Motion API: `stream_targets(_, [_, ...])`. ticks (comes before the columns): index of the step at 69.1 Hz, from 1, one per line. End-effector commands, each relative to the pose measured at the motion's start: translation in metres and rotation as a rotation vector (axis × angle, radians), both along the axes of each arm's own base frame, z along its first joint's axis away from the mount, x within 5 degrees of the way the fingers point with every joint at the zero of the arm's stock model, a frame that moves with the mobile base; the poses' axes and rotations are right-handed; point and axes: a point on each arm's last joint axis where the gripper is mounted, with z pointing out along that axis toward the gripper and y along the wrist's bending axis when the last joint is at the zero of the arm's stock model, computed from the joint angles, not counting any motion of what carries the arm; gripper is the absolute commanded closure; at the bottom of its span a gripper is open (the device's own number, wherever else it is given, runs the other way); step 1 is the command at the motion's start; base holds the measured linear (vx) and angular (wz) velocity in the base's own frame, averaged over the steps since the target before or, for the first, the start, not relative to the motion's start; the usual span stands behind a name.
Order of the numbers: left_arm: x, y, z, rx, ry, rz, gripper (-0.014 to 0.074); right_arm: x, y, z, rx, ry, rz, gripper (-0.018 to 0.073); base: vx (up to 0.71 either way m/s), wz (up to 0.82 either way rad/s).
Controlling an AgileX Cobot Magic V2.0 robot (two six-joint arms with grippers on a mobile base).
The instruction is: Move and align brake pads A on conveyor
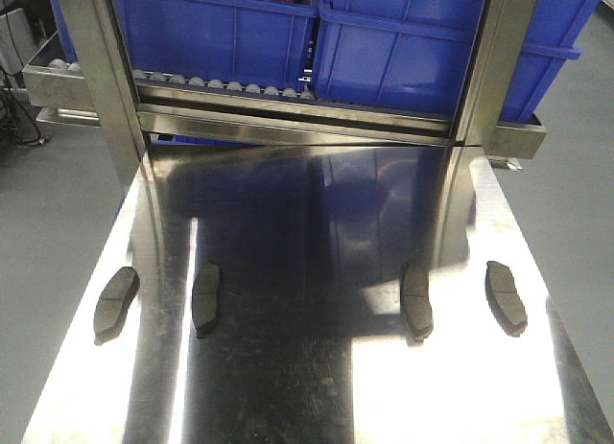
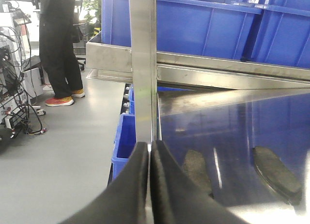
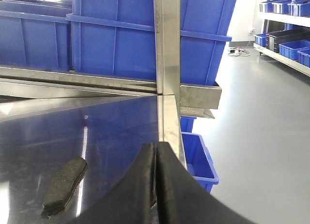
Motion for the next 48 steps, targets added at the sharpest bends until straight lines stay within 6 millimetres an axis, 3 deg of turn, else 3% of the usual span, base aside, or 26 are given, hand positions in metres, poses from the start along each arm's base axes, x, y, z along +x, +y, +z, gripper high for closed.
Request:
stream_targets(1, [0.0,-0.0003,-0.0004,-0.007,-0.065,-0.003,0.0603,-0.0009,0.0002,0.0071,-0.011,-0.091,0.002,0.0569,0.0,0.0])
stream_targets(48, [0.0,-0.0003,-0.0004,-0.007,-0.065,-0.003,0.0603,-0.0009,0.0002,0.0071,-0.012,-0.091,0.002,0.0569,0.0,0.0])
